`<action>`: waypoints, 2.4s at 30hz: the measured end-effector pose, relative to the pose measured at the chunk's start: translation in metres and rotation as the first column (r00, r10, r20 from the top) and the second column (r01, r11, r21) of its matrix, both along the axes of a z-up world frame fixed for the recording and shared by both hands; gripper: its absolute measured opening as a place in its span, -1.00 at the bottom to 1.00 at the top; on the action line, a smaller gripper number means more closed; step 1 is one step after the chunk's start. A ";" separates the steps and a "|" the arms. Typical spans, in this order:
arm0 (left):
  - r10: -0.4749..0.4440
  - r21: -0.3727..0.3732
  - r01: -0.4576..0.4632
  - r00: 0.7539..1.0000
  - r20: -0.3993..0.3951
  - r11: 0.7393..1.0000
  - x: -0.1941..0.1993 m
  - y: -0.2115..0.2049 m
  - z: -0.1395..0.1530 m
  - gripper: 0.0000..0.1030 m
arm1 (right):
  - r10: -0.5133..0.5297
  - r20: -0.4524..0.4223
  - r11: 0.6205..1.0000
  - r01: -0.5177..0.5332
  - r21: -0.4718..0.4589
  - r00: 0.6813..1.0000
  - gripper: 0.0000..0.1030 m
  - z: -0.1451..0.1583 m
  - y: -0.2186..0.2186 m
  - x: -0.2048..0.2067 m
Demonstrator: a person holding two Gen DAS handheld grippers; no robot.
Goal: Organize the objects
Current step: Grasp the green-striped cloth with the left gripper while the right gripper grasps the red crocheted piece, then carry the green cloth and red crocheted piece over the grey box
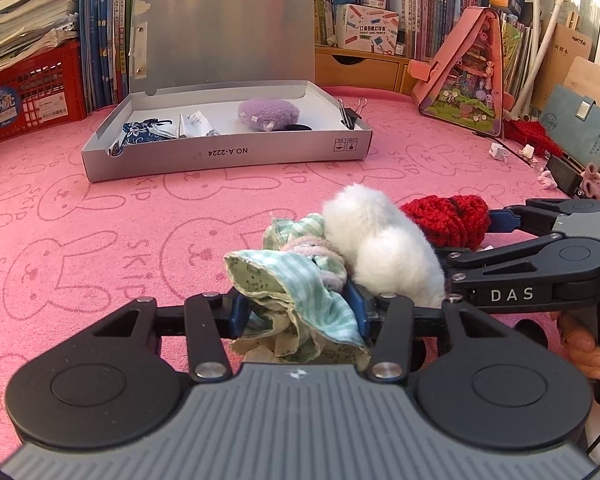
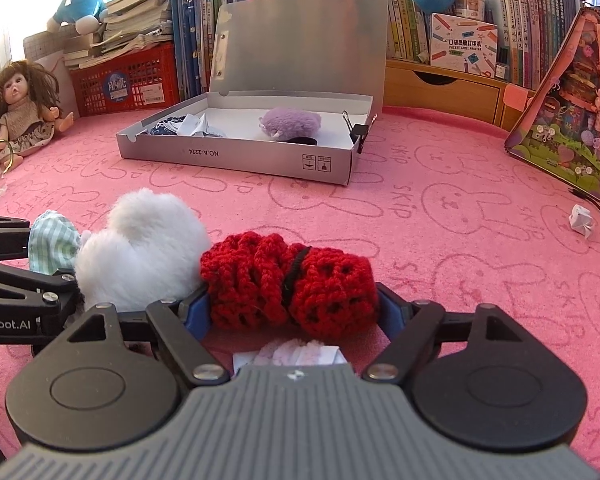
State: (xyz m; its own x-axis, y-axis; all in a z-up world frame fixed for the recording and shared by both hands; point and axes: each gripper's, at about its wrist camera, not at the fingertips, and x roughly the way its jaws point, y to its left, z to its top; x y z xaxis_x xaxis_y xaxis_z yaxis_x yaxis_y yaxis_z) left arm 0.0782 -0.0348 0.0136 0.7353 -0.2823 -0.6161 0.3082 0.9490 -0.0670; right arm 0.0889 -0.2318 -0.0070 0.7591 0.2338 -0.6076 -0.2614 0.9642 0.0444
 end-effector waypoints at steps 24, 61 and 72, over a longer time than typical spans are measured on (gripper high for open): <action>0.093 -0.015 -0.092 0.988 0.122 0.996 0.025 0.030 0.051 -0.19 | -0.038 0.088 0.998 0.033 0.061 0.995 0.23 0.047 -0.002 0.019; 0.298 0.047 -0.299 0.954 0.038 0.953 0.280 0.065 0.044 -0.18 | -0.178 -0.069 0.977 0.185 0.110 0.982 0.23 0.054 0.029 0.254; 0.296 0.061 -0.296 0.955 0.006 0.953 0.299 0.068 0.022 -0.18 | -0.164 -0.097 0.981 0.173 0.093 0.982 0.28 0.028 0.041 0.276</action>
